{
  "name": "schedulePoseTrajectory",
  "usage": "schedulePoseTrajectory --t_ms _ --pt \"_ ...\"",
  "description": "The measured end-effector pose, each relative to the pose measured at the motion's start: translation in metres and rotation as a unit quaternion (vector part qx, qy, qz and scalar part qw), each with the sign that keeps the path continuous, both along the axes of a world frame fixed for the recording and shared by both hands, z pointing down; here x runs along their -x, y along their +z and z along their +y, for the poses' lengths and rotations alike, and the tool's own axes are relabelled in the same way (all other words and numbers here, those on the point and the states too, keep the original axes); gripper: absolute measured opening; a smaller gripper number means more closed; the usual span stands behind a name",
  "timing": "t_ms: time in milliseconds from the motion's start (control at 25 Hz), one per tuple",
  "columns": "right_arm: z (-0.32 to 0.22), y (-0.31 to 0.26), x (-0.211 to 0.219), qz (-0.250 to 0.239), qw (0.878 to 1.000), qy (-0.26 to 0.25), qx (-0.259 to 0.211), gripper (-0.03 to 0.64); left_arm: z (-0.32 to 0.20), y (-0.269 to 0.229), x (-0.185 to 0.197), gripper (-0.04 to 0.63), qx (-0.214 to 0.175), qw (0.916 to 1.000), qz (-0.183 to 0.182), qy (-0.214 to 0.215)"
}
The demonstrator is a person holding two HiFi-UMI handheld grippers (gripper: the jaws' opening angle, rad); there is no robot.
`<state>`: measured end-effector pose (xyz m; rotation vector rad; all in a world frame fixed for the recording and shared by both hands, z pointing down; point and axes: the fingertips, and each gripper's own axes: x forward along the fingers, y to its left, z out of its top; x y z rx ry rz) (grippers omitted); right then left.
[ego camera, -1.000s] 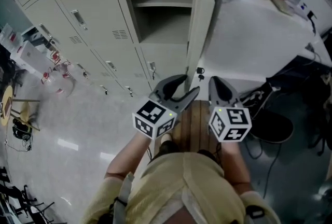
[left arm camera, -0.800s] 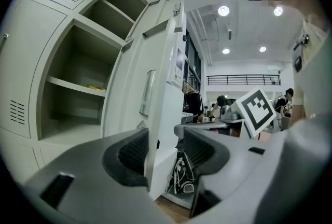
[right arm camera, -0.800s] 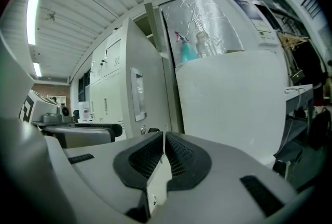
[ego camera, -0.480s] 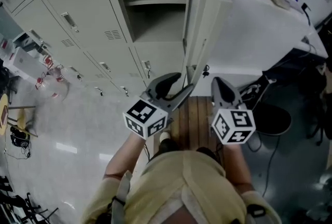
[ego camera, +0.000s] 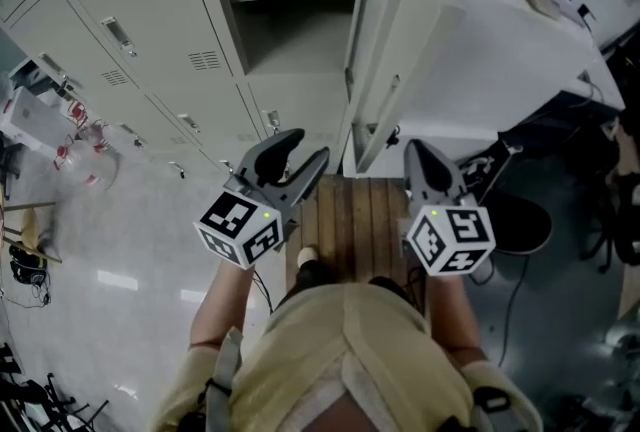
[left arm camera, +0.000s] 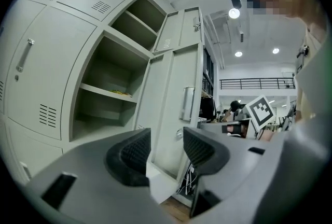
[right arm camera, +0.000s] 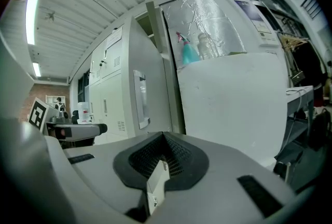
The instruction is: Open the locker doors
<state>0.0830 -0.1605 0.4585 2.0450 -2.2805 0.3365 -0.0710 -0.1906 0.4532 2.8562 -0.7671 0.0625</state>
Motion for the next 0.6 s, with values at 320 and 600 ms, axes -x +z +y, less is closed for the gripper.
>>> schedulePoseTrajectory --t_ms 320,600 --pt "0.0 -0.006 -0.004 -0.007 1.0 0.0 -0.004 -0.006 -0.011 0.004 0.026 0.152 0.014 0.9994 -0.003 -0.03" --pt "-0.003 -0.01 -0.01 -0.004 1.0 0.018 -0.004 -0.006 -0.03 0.011 0.057 0.057 0.019 0.9973 -0.004 -0.071"
